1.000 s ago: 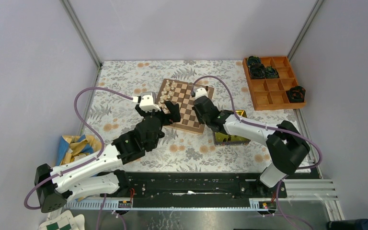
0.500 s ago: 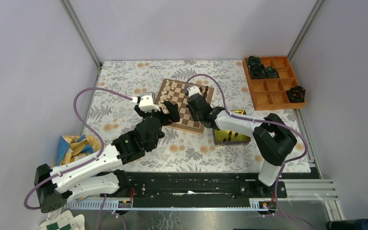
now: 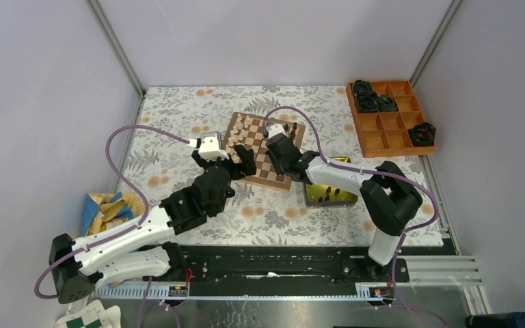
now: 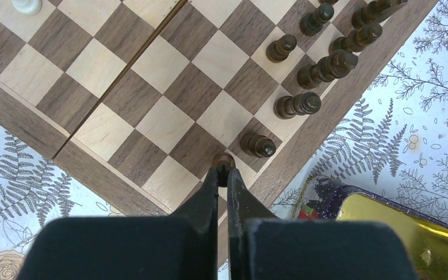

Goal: Set up the chess pieces on the board
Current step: Place the chess piece on the chessboard.

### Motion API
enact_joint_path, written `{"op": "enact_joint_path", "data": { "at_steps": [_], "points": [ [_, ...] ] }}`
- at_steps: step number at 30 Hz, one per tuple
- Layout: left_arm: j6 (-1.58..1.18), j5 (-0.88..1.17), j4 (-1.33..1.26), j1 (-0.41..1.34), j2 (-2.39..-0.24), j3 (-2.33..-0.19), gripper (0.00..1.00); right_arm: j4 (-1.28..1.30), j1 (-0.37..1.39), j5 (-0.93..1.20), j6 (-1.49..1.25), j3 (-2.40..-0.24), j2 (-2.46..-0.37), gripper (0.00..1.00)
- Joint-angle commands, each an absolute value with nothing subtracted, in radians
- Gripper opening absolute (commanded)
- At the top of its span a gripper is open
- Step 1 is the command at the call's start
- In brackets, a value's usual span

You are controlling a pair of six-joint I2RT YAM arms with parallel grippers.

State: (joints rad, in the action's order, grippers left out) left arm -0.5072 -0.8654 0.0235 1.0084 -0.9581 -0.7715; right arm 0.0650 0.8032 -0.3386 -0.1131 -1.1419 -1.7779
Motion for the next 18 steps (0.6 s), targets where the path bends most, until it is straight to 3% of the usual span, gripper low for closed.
{"op": "enact_joint_path", "data": {
  "at_steps": [1,18],
  "points": [
    [-0.525,-0.904,0.028,1.010,-0.954,-0.768,0.99,0.105,0.813,-0.318,-0.128,-1.198,-1.756,0.00],
    [-0.532,-0.901,0.033,1.010,-0.965,-0.767,0.99,0.119,0.813,-0.321,-0.144,-1.177,-1.748,0.00]
  ]
}}
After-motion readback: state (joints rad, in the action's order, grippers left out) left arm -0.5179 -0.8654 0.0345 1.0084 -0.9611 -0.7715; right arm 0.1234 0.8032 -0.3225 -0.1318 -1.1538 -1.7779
